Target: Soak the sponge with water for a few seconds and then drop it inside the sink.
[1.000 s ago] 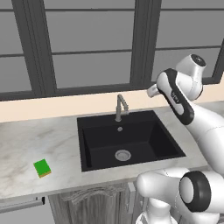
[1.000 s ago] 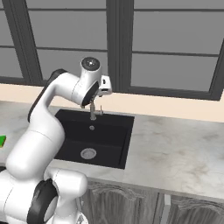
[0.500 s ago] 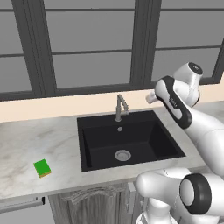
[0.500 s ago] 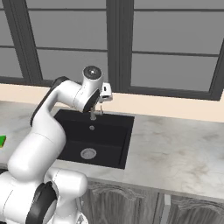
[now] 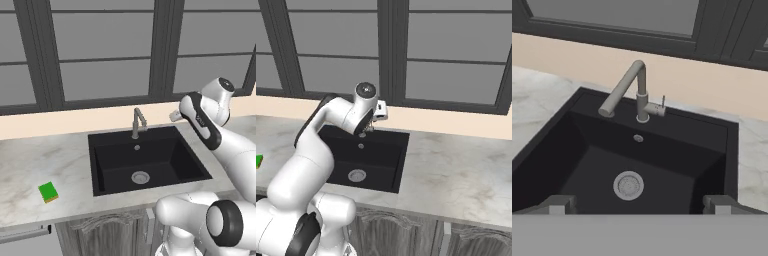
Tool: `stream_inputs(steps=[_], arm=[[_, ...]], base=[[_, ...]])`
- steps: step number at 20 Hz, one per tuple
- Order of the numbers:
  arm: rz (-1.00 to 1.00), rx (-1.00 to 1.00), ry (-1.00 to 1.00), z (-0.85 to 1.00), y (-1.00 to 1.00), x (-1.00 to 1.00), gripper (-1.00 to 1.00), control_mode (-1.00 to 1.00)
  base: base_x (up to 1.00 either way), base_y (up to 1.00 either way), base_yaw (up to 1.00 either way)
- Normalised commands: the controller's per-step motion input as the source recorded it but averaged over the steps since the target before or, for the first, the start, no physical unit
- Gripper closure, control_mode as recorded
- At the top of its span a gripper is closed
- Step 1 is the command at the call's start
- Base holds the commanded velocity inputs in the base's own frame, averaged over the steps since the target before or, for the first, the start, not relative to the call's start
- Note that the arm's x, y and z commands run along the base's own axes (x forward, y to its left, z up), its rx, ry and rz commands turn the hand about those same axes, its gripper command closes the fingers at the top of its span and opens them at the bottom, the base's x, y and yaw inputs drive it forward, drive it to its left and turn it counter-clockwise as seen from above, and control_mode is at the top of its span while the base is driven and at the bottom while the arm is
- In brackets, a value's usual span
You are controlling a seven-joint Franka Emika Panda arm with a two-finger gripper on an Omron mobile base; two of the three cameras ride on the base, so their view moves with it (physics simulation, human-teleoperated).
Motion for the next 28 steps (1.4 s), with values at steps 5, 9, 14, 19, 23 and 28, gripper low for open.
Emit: stream_inputs(steps=[5,9,14,19,23,28], arm=[[0.0,0.02,-0.03,-0.01,-0.01,0.0,-1.0,-1.0],[-0.01,0.05,-0.05,-0.04,0.0,0.0,-1.0,-1.0],[-0.04,0.04,-0.08,-0.09,-0.09,0.01,-1.0,-1.0],[-0.04,0.0,-0.11,-0.07,-0.04,0.01,-1.0,-1.0],[-0.02,0.0,-0.05,0.0,0.0,0.01,-1.0,-1.0],[0.0,0.0,-0.02,0.0,-0.08,0.06,-1.0,-1.0]], base=[[0.0,0.0,0.0],[0.0,0.0,0.0],[0.0,0.0,0.0],[0.0,0.0,0.0],[0.0,0.0,0.0],[0.0,0.0,0.0]])
